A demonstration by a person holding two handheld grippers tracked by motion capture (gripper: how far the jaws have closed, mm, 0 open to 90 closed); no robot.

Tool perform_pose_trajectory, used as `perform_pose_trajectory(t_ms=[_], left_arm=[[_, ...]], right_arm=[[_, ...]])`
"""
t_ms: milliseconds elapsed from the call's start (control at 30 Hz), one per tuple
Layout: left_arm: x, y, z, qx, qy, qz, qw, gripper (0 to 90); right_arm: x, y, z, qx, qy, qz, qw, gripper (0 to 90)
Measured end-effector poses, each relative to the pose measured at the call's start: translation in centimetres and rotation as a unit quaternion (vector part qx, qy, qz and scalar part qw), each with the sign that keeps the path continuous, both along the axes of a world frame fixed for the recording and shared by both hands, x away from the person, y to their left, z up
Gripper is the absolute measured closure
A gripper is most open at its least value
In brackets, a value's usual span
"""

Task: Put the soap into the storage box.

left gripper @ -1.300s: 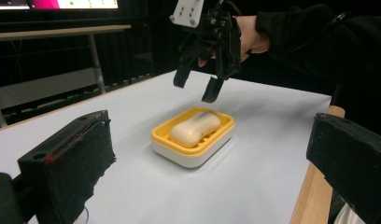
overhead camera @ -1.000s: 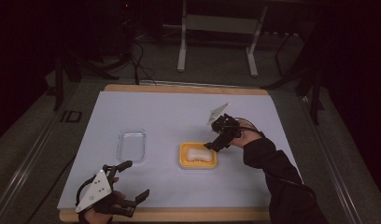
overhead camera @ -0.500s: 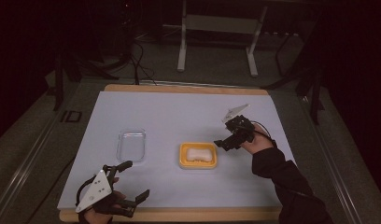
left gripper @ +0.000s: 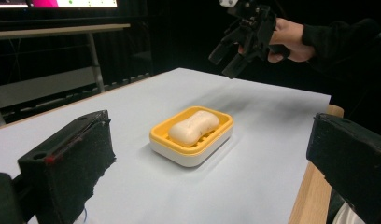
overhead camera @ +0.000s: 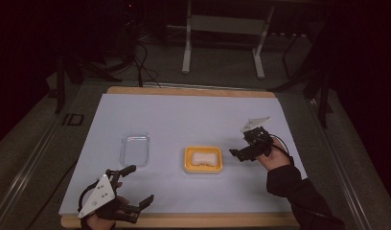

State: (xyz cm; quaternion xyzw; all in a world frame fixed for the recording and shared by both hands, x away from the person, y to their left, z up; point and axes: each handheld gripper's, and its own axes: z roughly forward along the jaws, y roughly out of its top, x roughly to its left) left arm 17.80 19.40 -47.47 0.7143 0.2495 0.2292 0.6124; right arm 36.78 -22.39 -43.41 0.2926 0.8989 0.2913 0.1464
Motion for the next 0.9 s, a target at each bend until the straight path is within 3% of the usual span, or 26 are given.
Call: perform_pose_trajectory(t_ms=[133, 300, 433, 533, 700, 900], left_arm=[[0.0, 0.0, 0.0, 0.002, -0.001, 0.001, 1.0, 0.8], [0.0, 0.0, 0.0, 0.001, 0.0, 0.001, 1.0, 0.8], [0.0, -0.1, 0.0, 0.001, 0.001, 0.0, 1.0, 0.8], [0.0, 0.0, 0.0, 0.002, 0.001, 0.0, 1.0, 0.8], [0.0, -0.1, 0.0, 0.002, 0.001, -0.002, 1.0, 0.8], [-0.1, -0.1, 0.0, 0.004, 0.001, -0.003, 1.0, 0.8]], right_arm=[[-0.8, -0.8, -0.4, 0.008, -0.015, -0.022, 0.9996, 11.9], [-2.0, -1.6, -1.1, 0.002, -0.014, -0.028, 0.9995, 12.2], [-2.9, -2.5, -1.3, 0.017, -0.008, -0.041, 0.999, 12.1], [-3.7, -3.2, -1.6, 0.03, -0.012, -0.053, 0.998, 12.1], [-4.5, -4.2, -2.4, 0.026, -0.026, -0.075, 0.9965, 12.1], [-5.4, -5.4, -3.3, 0.041, -0.032, -0.097, 0.9939, 12.0]])
